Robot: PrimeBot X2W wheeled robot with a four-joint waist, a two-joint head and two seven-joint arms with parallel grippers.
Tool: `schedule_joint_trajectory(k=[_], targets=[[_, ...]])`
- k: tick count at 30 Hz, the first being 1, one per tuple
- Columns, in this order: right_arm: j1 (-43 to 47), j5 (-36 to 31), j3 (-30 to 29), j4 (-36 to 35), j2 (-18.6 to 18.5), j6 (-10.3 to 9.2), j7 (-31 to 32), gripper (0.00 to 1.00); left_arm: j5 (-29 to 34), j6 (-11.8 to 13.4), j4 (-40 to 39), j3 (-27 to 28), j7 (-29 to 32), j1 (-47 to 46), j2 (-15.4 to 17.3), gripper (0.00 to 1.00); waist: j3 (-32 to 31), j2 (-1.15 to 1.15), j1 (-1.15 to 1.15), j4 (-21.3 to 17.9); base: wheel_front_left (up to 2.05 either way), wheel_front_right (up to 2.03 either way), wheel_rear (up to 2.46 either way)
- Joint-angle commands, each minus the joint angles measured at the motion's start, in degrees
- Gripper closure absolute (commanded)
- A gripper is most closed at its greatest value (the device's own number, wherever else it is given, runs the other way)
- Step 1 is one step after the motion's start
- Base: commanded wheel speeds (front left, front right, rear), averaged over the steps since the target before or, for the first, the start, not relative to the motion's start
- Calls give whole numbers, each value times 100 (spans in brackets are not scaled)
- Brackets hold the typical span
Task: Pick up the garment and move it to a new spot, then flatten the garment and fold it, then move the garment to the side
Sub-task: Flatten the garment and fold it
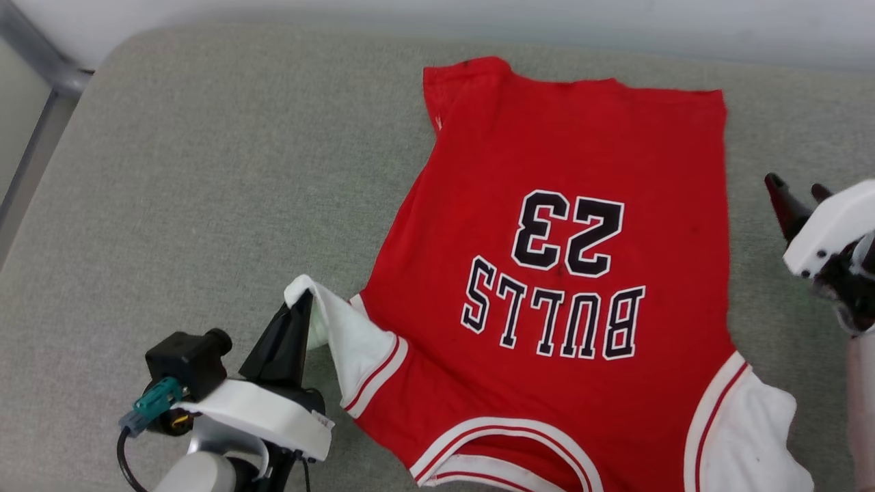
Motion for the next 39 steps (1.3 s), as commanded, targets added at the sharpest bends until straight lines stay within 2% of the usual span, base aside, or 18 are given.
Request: schedule_joint_trajectory(k=[1, 5, 8, 12, 19, 24, 25, 26, 27, 28, 33, 39], targets=[[-519, -176, -60, 315, -123, -3, 355, 0, 65, -82, 17, -58, -64, -223, -68, 100, 492, 0, -1, 323, 0, 0, 0], [-1534, -561, -218, 774, -297, -3, 1102, 0, 128, -247, 37, -156, -151, -531, -162, 100, 854, 0, -1, 490, 0, 0, 0], [-2201, -902, -369, 1036, -297, -3, 1609, 0, 160, -329, 35, -178, -226, -707, -223, 100, 1109, 0, -1, 559, 0, 0, 0], [-2841, -1388, -604, 1297, -226, -3, 1920, 0, 182, -456, 68, -240, -296, -904, -302, 100, 1360, 0, -1, 665, 0, 0, 0], [-3313, -2046, -824, 1552, -185, -3, 1998, 0, 197, -592, 126, -281, -376, -1116, -402, 100, 1691, 0, -1, 818, 0, 0, 0], [-3139, -2337, -950, 2124, -76, -3, 2607, 0, 172, -647, 234, -258, -441, -1178, -466, 100, 1812, 0, -1, 872, 0, 0, 0], [-3097, -2365, -1005, 2219, -48, -3, 2740, 12, 175, -655, 253, -243, -449, -1185, -470, 100, 1817, 0, -1, 874, 0, 0, 0], [-3059, -2441, -1023, 2294, -22, -3, 2874, 54, 177, -664, 268, -236, -460, -1189, -479, 100, 1822, 0, -1, 875, 0, 0, 0], [-3035, -2497, -1057, 2359, 2, -3, 2983, 89, 185, -671, 281, -234, -467, -1196, -487, 100, 1823, 0, -1, 878, 0, 0, 0], [-3040, -2526, -1114, 2399, 21, -3, 3060, 100, 192, -686, 294, -234, -480, -1200, -491, 100, 1816, 0, -1, 885, 0, 0, 0], [-3101, -2702, -1214, 2314, -30, -2, 3033, 100, 192, -692, 407, -260, -487, -1163, -499, 100, 1635, 0, -1, 902, 0, 0, 0], [-3101, -2708, -826, 2110, -350, -4, 2596, 100, 132, -615, 615, -261, -448, -929, -437, 100, 1084, 0, -1, 800, 0, 0, 0]])
